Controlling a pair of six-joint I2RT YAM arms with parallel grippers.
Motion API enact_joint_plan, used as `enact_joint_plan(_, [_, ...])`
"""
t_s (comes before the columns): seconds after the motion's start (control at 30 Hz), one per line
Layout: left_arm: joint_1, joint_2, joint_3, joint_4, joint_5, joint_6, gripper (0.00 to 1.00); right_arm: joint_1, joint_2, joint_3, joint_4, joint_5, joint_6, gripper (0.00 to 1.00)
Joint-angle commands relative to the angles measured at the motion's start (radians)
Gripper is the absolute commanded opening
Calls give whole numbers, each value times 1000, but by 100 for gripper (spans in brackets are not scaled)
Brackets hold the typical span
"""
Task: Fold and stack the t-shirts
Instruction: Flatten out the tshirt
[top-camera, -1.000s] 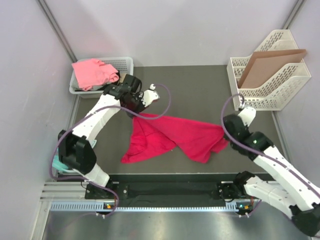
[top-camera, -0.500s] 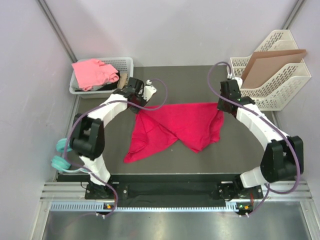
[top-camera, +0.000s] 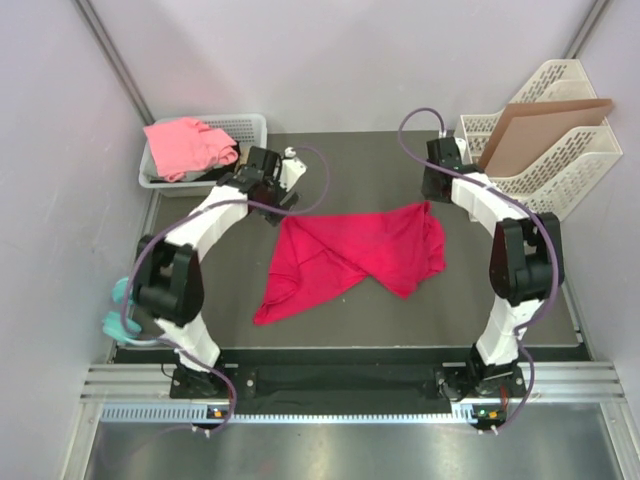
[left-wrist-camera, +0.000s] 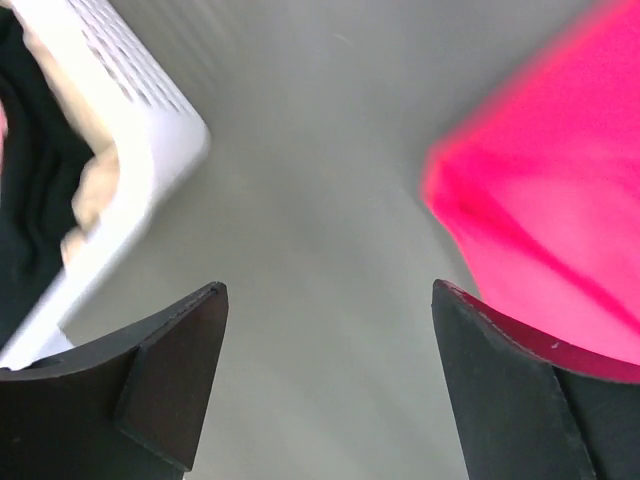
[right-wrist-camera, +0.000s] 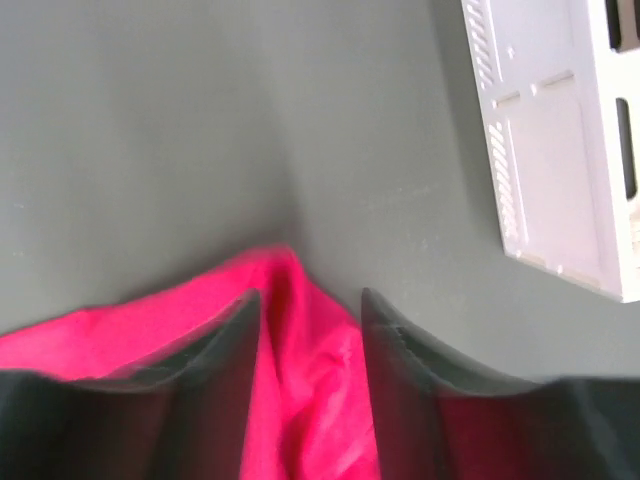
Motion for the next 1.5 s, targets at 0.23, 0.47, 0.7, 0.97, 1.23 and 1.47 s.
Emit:
enact_joint_plan(0.23, [-49,-269,-326,-175,175,-57,84,62,-146,0,-64,116,-3,82])
enact_joint_plan(0.47, [-49,-169,-337,-155,192,-104,79,190,-376,-220,-82,130,25,74])
enact_joint_plan(0.7, [-52,-135,-311,-184,278,-132,75,205,-474,-313,-110,96,57,66])
enact_joint_plan(0.97, [-76,-98,-317,-196,336,-146,59,248,-444,-415,-78,65,94,64])
enact_joint_plan(1.23, [-78,-91,-285,-216,335,-141,16,268,-422,-499,-39,42,112,58])
enact_joint_plan(1.47, [-76,-133,-216,-280,275,-112,0,272,-375,-533,-28,21,106,65])
